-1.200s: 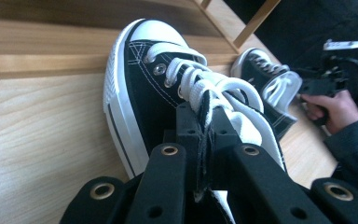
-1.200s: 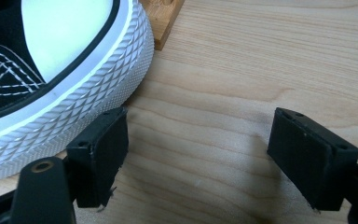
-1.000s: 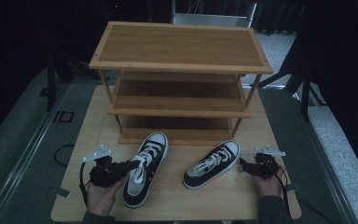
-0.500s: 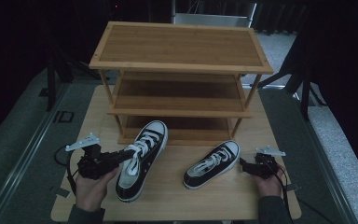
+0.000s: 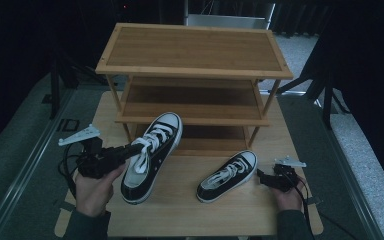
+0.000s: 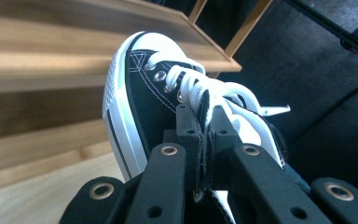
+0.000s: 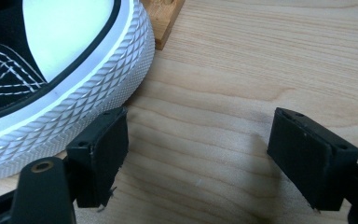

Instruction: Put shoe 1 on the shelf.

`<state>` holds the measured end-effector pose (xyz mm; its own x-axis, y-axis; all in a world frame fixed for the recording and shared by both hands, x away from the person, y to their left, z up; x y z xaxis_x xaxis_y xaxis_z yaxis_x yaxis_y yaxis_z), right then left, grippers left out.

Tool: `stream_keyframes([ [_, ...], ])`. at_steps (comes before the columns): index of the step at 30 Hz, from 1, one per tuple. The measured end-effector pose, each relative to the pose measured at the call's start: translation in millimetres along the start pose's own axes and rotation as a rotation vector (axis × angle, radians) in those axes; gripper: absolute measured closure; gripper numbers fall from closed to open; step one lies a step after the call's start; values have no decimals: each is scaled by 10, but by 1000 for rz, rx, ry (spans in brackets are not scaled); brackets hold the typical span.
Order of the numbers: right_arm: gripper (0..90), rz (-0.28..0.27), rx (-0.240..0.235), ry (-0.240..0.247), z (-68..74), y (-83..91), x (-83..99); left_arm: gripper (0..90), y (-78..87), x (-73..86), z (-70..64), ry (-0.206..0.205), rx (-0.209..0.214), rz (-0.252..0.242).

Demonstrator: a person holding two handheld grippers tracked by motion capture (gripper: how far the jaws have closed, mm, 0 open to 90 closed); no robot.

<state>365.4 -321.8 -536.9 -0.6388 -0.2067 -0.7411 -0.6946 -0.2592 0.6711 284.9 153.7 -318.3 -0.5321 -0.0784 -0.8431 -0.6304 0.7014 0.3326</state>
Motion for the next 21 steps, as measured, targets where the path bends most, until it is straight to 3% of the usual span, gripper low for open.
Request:
stream_keyframes([
  [7, 200, 1, 0, 0, 1, 1, 0, 866, -205, -172, 49, 15, -22, -22],
  [14, 200, 0, -1, 0, 2, 1, 0, 866, -446, -283, 121, 7, -78, -55],
  [21, 200, 1, -1, 0, 2, 1, 0, 866, -658, -362, 197, 41, -102, -94],
])
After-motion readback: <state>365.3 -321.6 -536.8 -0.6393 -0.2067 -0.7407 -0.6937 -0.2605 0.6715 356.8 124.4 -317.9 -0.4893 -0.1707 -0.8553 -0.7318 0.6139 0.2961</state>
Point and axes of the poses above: each handheld gripper's, and its own axes: y roughly backward along the jaws, x roughly out of its underside, z roughly to its left, the point moved 5 cm from there along -y, roughly forward along the jaws, and after that the axes turned 3 degrees about -x, right-handed, at the moved point
